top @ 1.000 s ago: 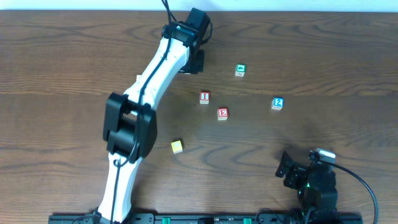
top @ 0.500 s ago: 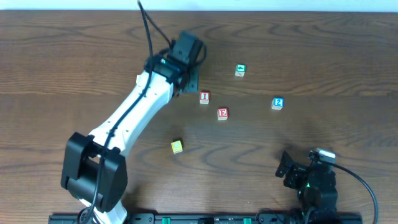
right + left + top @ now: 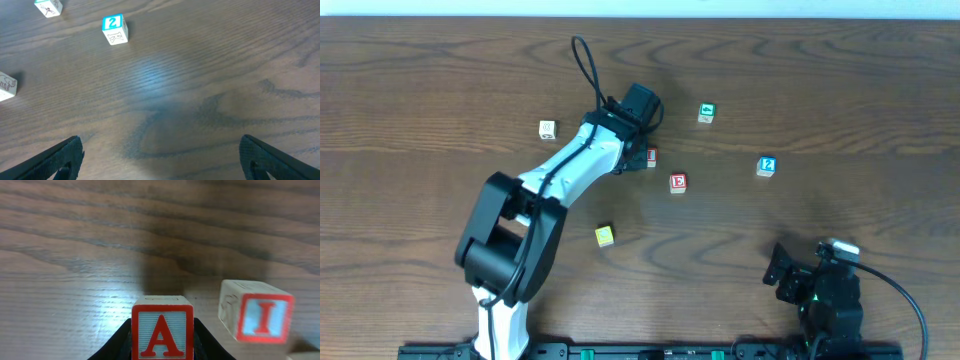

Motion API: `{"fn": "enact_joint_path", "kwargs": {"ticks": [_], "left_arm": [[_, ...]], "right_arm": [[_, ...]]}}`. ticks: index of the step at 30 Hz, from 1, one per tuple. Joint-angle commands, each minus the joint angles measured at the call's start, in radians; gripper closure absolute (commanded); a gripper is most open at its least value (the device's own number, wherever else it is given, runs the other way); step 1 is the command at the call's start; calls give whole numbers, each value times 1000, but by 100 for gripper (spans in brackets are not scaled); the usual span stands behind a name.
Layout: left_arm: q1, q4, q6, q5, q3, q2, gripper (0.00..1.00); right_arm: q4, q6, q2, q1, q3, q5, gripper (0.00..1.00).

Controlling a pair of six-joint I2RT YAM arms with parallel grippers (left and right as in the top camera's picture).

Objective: Spell out Ai2
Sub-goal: 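Place the 'A' block left of the 'I' block with left gripper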

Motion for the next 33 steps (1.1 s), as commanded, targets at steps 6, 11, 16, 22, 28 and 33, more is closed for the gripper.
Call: {"fn": "enact_joint_path", "kwargs": {"ticks": [6, 11, 16, 22, 28, 33], "left_arm": [[1, 37, -24, -10, 4, 2, 94], [1, 36, -27, -10, 4, 3, 88], [1, 34, -27, 8, 4, 20, 91], [1, 34, -19, 12, 4, 48, 93], [1, 33, -15, 13, 4, 51, 92], [1, 32, -15, 14, 4, 51, 78]], "right_arm": [[-2, 13, -5, -6, -10, 4, 1], [-2, 13, -5, -6, -10, 4, 1], [-2, 13, -5, -6, -10, 3, 1], [-2, 13, -5, -6, -10, 4, 1], [-2, 13, -5, -6, -10, 3, 1], [-2, 13, -5, -6, -10, 3, 1]]}}
